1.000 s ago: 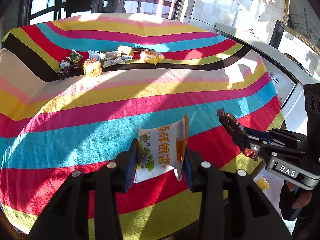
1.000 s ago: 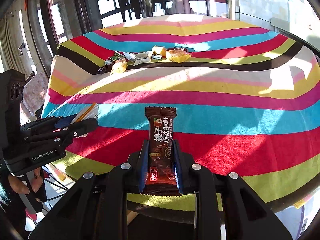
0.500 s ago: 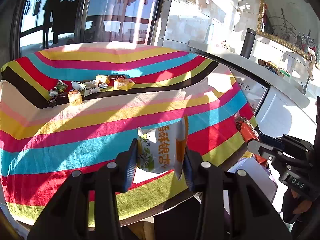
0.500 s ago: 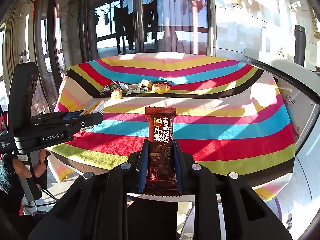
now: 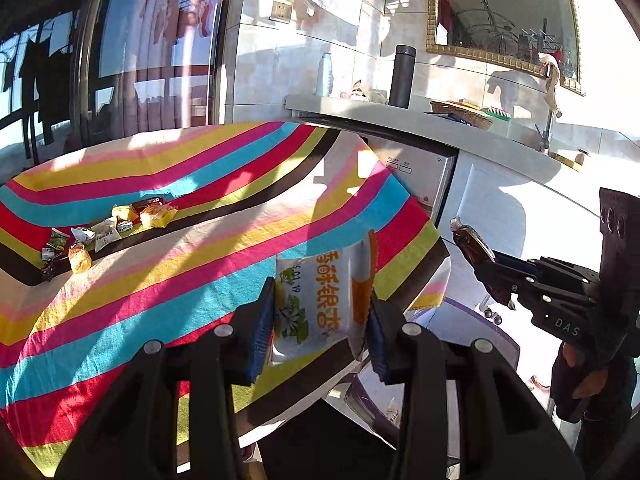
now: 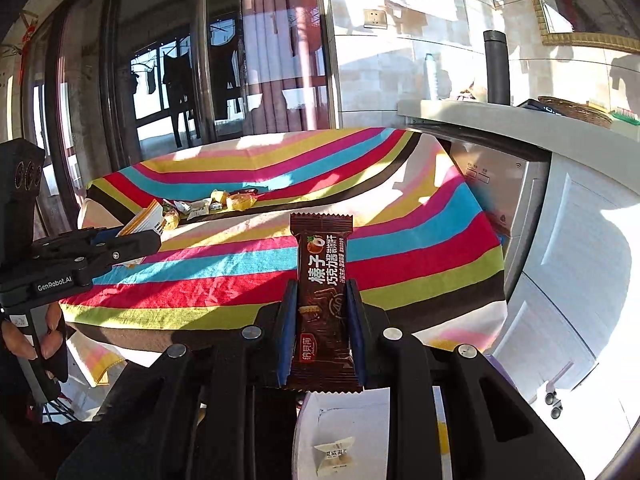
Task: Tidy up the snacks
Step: 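Carry the chocolate bar and white-green bag to the white box and release both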
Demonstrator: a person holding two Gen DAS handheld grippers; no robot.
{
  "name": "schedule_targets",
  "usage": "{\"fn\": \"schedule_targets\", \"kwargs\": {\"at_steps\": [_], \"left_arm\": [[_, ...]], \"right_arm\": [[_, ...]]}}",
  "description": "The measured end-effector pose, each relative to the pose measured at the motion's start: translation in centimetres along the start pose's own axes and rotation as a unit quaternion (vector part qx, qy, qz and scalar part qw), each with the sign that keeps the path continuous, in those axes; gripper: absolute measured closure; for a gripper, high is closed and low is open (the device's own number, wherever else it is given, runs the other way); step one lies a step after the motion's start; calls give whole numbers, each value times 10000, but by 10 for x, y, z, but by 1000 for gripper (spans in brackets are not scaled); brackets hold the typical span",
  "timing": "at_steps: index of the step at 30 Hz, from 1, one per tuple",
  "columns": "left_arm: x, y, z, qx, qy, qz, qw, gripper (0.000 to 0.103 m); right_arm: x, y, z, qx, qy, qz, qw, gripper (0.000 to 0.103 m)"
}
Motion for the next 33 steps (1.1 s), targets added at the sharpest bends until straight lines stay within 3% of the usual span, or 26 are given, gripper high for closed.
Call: {"fn": "schedule_targets", "kwargs": {"at_steps": [7, 14, 18, 20, 21, 22, 24, 28, 33], "left_arm": [[-80, 12, -22, 334, 671, -830, 9937, 63], [-166, 49, -56, 864, 1446, -1668, 9715, 63], [-195, 68, -75, 1069, 1671, -1987, 9598, 62], [-204, 76, -86, 1215, 1763, -2019, 9557, 60], [-206, 79, -91, 1250, 1771, -2005, 9554, 56], [-206, 82, -96, 1280, 1753, -1973, 9560, 39], [-202, 85, -103, 1274, 1697, -1796, 9606, 16], [-184, 92, -119, 1449, 1467, -1578, 9657, 11], [-146, 94, -131, 1434, 858, -1444, 9753, 3]], "right_arm": [[-39, 37, 20, 163, 432, -384, 9982, 79], [-73, 89, 18, 542, 869, -881, 9908, 79], [-95, 114, 18, 693, 997, -1288, 9842, 79], [-105, 122, 17, 709, 940, -1502, 9816, 73], [-108, 125, 17, 679, 940, -1625, 9799, 72], [-112, 127, 18, 635, 907, -1736, 9786, 72], [-116, 130, 15, 608, 803, -1879, 9770, 71], [-117, 136, 6, 678, 856, -1937, 9750, 51], [-109, 142, -13, 918, 743, -1937, 9739, 44]]}}
Point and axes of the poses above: each gripper's, at about its wrist camera, not at the fingertips, and z roughly against the way its jaws point, x to its left, y to its underside, the point moved 4 cm from there along -z, roughly the way its jaws point, and after that the axes turned 13 degrees about -y, right-handed, at the moved point
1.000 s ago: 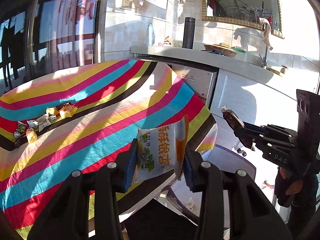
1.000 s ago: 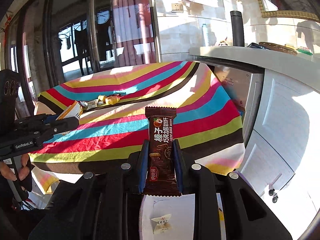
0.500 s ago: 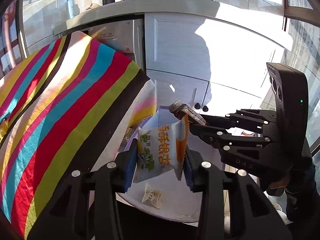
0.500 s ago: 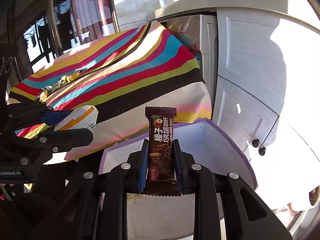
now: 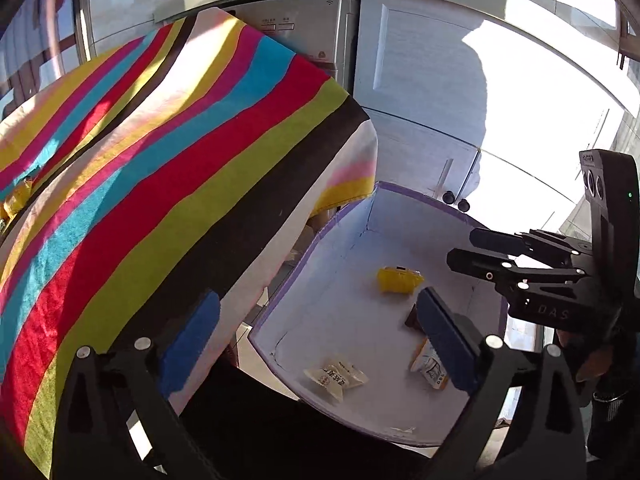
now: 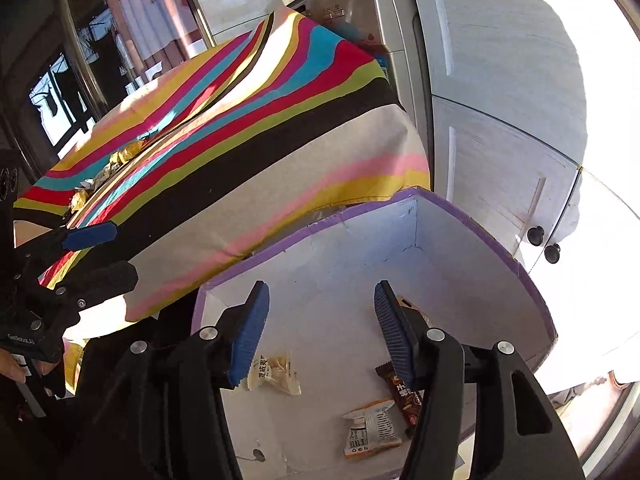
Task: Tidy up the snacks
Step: 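Carry the chocolate bar and white-green bag to the white box and release both, then move both open tools back over the snack pile, then grasp the blue-label bread bag with the left tool while the right tool grasps the square bread bag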
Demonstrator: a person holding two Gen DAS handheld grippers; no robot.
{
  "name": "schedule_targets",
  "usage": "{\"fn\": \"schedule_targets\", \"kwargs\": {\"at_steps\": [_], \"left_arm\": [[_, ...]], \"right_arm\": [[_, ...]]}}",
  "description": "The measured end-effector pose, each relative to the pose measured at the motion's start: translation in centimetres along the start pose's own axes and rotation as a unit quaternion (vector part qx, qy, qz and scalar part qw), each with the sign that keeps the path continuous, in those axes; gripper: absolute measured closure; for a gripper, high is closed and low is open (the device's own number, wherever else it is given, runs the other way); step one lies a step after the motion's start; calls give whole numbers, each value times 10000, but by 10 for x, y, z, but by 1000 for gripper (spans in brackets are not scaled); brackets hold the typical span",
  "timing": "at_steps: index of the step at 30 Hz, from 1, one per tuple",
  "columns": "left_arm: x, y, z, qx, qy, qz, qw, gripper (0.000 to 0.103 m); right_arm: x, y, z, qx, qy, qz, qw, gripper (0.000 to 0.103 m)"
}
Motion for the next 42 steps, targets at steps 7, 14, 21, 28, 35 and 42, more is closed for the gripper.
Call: {"fn": "schedule_targets", "kwargs": {"at_steps": [7, 14, 21, 28, 35, 42], "left_arm": [[82, 11, 18, -71, -674, 663, 9955, 3], [217, 39, 56, -223, -1672, 1779, 9695, 3], [345, 85, 83, -50, -2614, 2826, 9229, 3], [424, 114, 75, 319, -2778, 3785, 8824, 3], [472, 90, 20, 693, -2751, 3889, 8765, 3], [536, 56, -29, 1042, -2927, 3904, 8666, 3]], "right_arm": [[41, 6, -25, 365, -250, 377, 9983, 20], [115, -8, -46, 640, -499, 1245, 9889, 16], [195, -49, -78, 644, -870, 1855, 9767, 16], [264, -76, -139, 813, -1077, 2126, 9678, 16], [298, -95, -192, 983, -1275, 2160, 9630, 16], [312, -130, -236, 1117, -1333, 2123, 9616, 16]]}}
Point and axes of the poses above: each gripper's, at about its wrist camera, not at the fingertips, and z roughly against the way its jaws point, x to its left, y to its underside, the point moved 4 cm from there along -z, roughly the way its jaws point, and after that the axes turned 13 degrees about -y, right-handed, at the moved point
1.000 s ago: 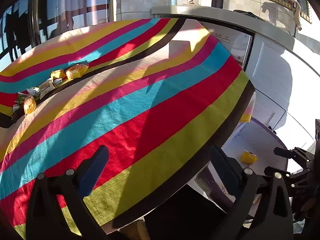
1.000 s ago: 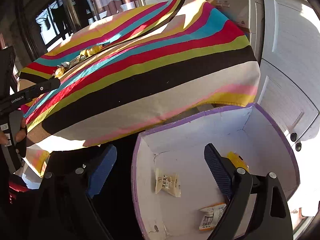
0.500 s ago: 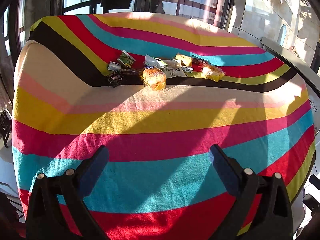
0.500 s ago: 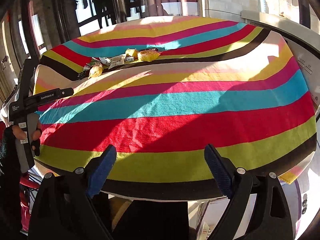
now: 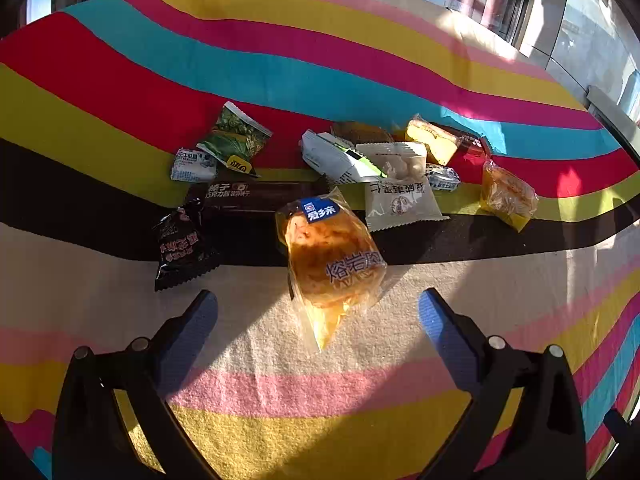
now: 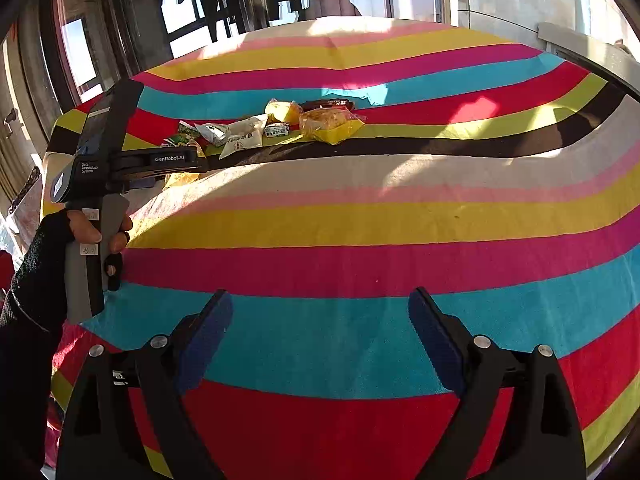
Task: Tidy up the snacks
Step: 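Grasp the blue-label bread bag with the left tool while the right tool grasps the square bread bag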
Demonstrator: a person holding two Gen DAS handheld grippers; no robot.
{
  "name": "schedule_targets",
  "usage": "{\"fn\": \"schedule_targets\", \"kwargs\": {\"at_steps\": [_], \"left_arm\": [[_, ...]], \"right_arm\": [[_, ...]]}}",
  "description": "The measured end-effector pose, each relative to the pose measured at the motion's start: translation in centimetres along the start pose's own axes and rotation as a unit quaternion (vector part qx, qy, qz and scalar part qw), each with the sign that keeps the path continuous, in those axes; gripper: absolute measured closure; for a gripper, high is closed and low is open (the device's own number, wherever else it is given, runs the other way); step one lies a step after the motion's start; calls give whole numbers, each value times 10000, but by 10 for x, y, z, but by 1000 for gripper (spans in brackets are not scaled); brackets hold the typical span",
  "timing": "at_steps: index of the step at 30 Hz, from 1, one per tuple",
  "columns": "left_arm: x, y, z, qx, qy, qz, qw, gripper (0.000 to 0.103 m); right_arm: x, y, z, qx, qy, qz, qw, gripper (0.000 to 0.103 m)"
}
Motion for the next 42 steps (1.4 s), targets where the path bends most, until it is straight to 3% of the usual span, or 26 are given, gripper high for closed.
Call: {"fn": "schedule_targets", "kwargs": {"at_steps": [4, 7, 12, 16, 25, 31, 33, 34, 39, 42], "left_arm": [[-10, -16, -19, 191, -10, -125, 9997, 3], [-14, -11, -19, 28, -144, -164, 9998, 9], [-13, -11, -18, -22, -76, -140, 9999, 9], [-19, -10, -20, 50, -144, -330, 9993, 3], [-24, -16, -28, 76, -131, -289, 9995, 2], [-21, -15, -26, 87, -160, -279, 9994, 2], [-19, -14, -25, 90, -160, -272, 9995, 2], [-19, -14, -25, 92, -158, -265, 9995, 2], [-11, -15, -23, 38, -58, -80, 9999, 4], [-3, -15, -19, -30, -145, 98, 9998, 16]], "right_arm": [[-12, -25, -18, 19, -53, -113, 9999, 16], [-22, -43, -34, 72, -123, -224, 9996, 16], [-43, -75, -76, 201, -170, -584, 9979, 16], [-48, -102, -114, 461, 26, -285, 9985, 16], [-43, -158, -181, 913, 139, 927, 9914, 16], [-46, -171, -196, 1044, -223, 1024, 9890, 16], [-45, -170, -192, 987, -306, 1139, 9881, 27], [-43, -169, -190, 935, -388, 1217, 9874, 48], [-33, -150, -158, 683, -422, 1263, 9887, 51], [-32, -134, -134, 547, -505, 1053, 9917, 51]]}}
Point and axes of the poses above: each gripper's, at about its wrist camera, not at the fingertips, and z roughly against the way its jaws point, x to its left, y to its underside, the point moved 4 cm from there along -z, roughly the way its jaws point, and after that the axes turned 13 degrees about -y, right-handed, at the moved point
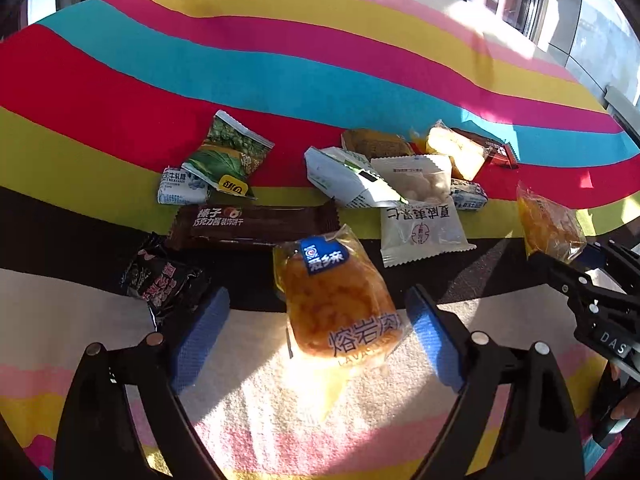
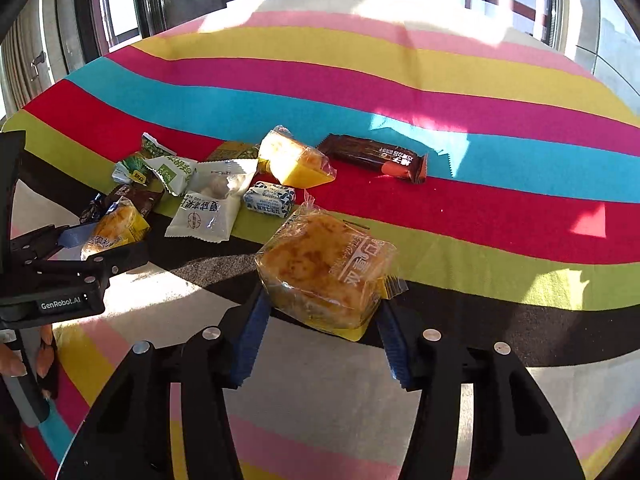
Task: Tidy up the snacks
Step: 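Grasp the blue-label bread bag with the left tool while the right tool grasps the square bread bag, then lift both bread bags and carry them toward the white box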
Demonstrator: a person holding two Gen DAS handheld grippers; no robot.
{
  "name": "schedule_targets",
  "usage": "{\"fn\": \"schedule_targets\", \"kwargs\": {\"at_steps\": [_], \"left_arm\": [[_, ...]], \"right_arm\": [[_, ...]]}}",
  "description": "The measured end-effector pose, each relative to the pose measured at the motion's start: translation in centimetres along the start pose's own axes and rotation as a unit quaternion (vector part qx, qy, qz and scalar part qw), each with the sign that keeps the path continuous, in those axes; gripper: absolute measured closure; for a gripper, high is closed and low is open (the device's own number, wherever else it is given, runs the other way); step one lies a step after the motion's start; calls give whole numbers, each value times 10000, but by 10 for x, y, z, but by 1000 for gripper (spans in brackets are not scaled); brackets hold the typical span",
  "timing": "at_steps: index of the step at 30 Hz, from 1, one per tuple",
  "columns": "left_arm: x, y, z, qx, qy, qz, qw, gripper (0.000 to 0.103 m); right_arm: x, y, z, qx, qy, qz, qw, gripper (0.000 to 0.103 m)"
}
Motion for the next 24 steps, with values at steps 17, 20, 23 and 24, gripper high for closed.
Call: {"fn": "schedule_targets", "kwargs": {"at_steps": [17, 20, 23, 24], "left_arm": [[36, 5, 11, -111, 552, 733, 9957, 61], [37, 9, 15, -128, 731, 725, 9946, 62], [28, 22, 37, -389, 587, 471, 9964, 62], [23, 30, 47, -478, 501, 307, 9971, 62]], "right_arm": [[66, 108, 75, -451, -95, -807, 9957, 51], [66, 115, 83, -504, -176, -937, 9942, 51], [63, 121, 92, -582, -279, -1117, 9916, 51], [62, 123, 94, -591, -267, -1136, 9914, 51]]}}
Point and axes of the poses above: each gripper's, at about its wrist camera, not at the fingertips, and z roughly against the way its jaws point, x to its left, y to its underside, the point moved 4 cm from there along -z, roughly the way its jaws point, and after that the axes turned 13 degrees about -y, right-handed, at the moved point
